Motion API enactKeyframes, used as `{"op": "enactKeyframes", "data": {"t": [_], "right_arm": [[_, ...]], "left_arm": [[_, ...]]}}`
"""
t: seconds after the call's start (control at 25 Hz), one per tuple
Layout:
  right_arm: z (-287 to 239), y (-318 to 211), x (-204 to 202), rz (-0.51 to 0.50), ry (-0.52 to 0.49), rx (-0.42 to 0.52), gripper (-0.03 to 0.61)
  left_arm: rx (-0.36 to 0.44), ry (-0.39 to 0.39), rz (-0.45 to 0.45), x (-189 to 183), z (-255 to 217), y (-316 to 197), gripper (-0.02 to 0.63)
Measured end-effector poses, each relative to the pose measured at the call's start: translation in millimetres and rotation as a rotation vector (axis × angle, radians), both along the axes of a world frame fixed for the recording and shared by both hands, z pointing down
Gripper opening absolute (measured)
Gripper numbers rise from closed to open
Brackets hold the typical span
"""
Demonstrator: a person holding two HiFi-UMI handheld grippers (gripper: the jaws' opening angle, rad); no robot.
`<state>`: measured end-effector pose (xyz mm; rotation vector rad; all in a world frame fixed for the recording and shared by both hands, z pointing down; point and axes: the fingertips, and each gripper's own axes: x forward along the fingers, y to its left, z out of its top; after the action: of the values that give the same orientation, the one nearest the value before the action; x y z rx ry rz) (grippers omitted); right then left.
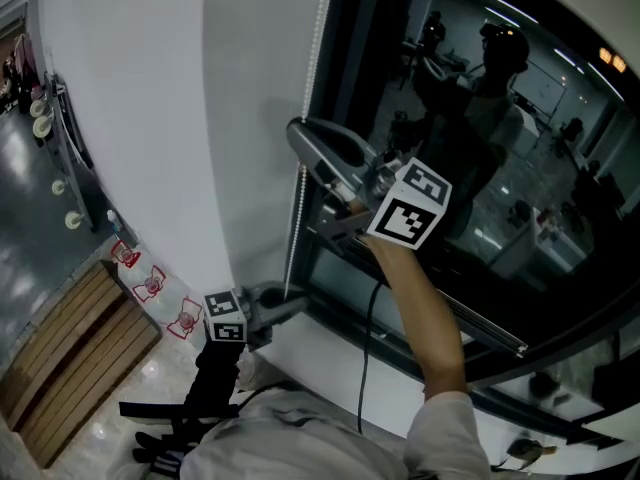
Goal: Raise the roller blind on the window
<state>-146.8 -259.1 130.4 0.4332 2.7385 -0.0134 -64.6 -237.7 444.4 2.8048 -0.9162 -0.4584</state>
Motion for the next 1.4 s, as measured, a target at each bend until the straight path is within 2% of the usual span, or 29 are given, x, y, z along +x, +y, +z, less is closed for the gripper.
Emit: {"op": "enactKeyframes", "data": {"t": [0.28, 0.68, 1.0, 1.16, 1.28, 1.4], "right_arm": [[83.3, -0.9, -7.6, 0.012, 0.103, -0.055, 0.012], [145.5, 8.5, -2.6, 0.014, 0.175, -0.095, 0.012], [204.2, 12.8, -3.8, 0.014, 0.281, -0.13, 0.012], [206.1, 9.8, 0.1, -0.003, 0.276, -0.153, 0.014], [197.8, 8.5, 1.7, 0.007, 0.261, -0.113, 0.018], [174.5, 8.8, -1.2, -0.008, 0.231, -0.081, 0.095]], "left_arm": [[-0.007, 0.002, 0.003, 1.5, 1.0, 0.6, -0.002], [-0.003, -0.003, 0.005, 1.1, -2.1, -0.7, -0.002], [-0.006, -0.003, 0.009, 3.3, -1.5, -0.3, -0.002], [0.0, -0.001, 0.004, 1.3, -2.7, -0.6, -0.002], [0.0, 0.002, -0.001, 0.4, -2.6, 0.3, -0.002], [0.001, 0.002, -0.002, -0.1, -2.0, 0.3, -0.002]]}}
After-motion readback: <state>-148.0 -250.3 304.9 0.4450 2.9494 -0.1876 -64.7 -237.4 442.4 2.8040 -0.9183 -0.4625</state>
